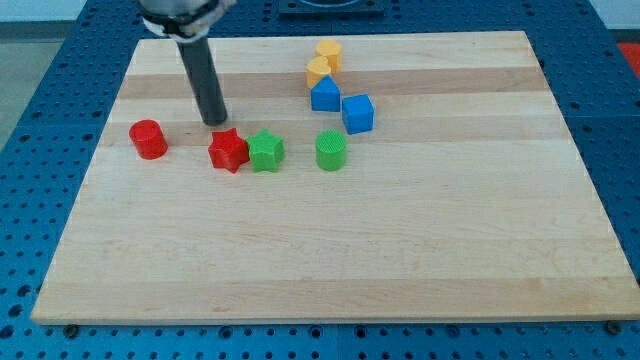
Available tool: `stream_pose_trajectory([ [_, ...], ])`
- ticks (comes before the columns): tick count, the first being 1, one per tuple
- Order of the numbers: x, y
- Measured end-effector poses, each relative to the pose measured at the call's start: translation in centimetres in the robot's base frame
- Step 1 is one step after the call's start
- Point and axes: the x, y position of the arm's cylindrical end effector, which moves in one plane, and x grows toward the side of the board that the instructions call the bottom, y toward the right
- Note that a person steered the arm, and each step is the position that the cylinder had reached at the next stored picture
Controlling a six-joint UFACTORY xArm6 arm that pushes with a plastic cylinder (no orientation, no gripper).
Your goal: Move the red circle parallel to the red star
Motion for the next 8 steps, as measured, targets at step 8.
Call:
stream_pose_trajectory([
  [8,5.5,-8.7],
])
